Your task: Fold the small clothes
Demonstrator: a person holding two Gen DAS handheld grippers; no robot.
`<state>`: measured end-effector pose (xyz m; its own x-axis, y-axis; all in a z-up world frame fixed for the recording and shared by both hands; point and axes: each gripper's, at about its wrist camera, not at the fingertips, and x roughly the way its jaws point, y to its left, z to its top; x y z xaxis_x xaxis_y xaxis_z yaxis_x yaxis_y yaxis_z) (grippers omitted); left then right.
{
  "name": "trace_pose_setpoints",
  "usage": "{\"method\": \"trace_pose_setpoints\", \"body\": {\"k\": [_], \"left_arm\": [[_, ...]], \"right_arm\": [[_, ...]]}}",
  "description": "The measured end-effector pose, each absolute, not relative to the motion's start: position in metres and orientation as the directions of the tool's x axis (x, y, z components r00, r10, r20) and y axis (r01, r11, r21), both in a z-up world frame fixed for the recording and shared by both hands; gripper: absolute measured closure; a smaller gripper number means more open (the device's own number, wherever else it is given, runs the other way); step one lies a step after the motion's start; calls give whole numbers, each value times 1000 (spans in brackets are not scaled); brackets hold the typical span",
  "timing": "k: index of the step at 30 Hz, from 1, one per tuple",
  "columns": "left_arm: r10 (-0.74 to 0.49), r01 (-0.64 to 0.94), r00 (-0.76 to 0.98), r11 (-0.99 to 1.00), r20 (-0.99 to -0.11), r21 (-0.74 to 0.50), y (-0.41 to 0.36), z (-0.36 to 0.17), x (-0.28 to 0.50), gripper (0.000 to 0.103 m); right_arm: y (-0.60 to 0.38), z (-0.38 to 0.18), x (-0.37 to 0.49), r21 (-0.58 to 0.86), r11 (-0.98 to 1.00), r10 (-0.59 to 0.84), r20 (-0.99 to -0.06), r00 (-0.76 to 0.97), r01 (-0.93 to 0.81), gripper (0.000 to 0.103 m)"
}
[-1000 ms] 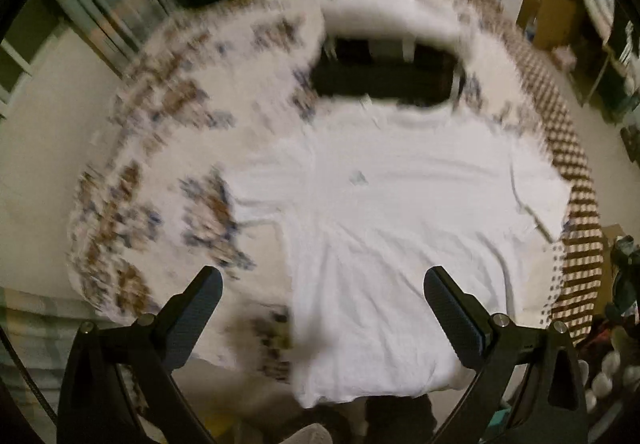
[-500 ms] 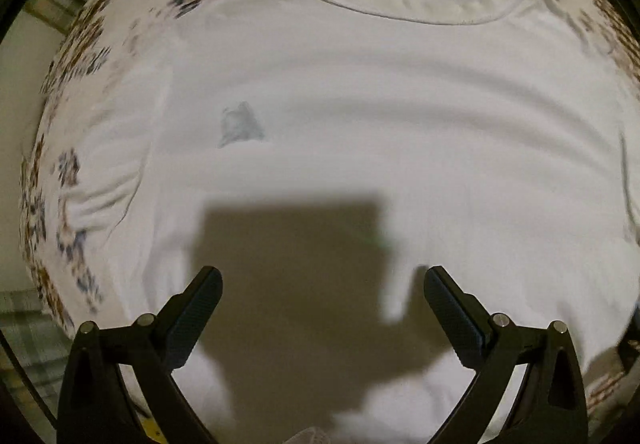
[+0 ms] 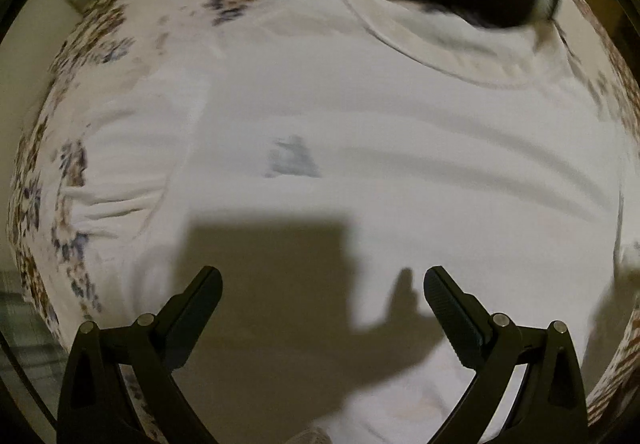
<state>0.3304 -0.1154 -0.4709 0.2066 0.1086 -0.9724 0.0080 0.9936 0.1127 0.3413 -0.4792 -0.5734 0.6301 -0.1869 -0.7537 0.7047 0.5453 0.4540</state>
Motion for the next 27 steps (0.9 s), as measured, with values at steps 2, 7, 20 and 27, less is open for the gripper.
{"method": "trace_pose_setpoints", "body": {"k": [2, 7, 20, 27], "left_arm": [[109, -22, 218, 994, -970, 107, -103, -468, 329, 0], [145, -91, 195, 987, -970, 129, -78, -474, 328, 0], [145, -291, 141, 952, -979, 99, 21, -483, 314, 0], [-78, -614, 173, 771, -982, -169, 113, -516, 328, 0]], "right_arm": [[-431, -556, 379, 323, 735, -181, -754, 632, 596, 95], [-308, -577, 441, 71, 967, -89, -806, 586, 245, 95], [-300, -584, 407, 314, 926, 178, -851, 495, 208, 36], [-320, -637, 430, 313, 875, 170, -913, 372, 370, 36]]}}
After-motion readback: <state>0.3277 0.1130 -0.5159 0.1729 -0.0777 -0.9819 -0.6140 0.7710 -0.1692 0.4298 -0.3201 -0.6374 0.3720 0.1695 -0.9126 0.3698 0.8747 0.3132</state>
